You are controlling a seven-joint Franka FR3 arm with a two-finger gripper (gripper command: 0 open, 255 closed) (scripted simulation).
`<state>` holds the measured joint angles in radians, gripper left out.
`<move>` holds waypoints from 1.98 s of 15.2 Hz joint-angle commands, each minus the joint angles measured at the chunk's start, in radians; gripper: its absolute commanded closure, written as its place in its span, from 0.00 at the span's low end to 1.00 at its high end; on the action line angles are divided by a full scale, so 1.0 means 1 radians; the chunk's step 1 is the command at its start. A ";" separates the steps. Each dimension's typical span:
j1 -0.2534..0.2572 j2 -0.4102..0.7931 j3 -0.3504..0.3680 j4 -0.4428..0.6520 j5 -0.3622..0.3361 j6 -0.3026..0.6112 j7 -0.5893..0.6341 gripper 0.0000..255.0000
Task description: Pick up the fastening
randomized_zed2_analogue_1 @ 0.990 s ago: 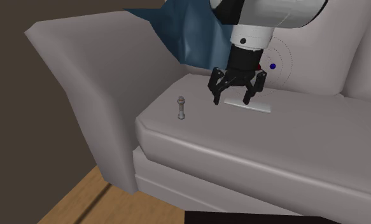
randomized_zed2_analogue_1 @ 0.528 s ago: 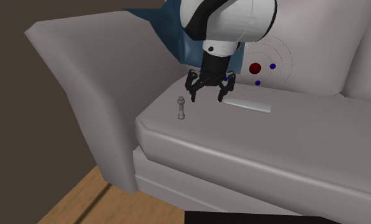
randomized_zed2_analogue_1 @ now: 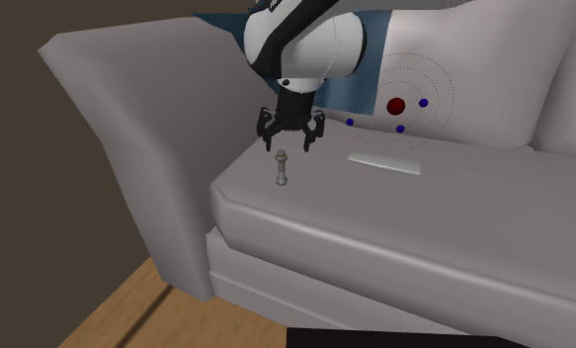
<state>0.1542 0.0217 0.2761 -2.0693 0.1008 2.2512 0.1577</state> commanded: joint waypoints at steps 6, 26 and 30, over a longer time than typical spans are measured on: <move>0.013 0.081 0.008 0.007 -0.027 0.086 0.027 0.00; 0.012 0.060 0.009 0.031 -0.022 0.043 0.027 1.00; 0.010 0.040 0.008 0.062 -0.018 -0.008 0.027 1.00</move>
<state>0.1658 0.0704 0.2851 -2.0139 0.0802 2.2585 0.1864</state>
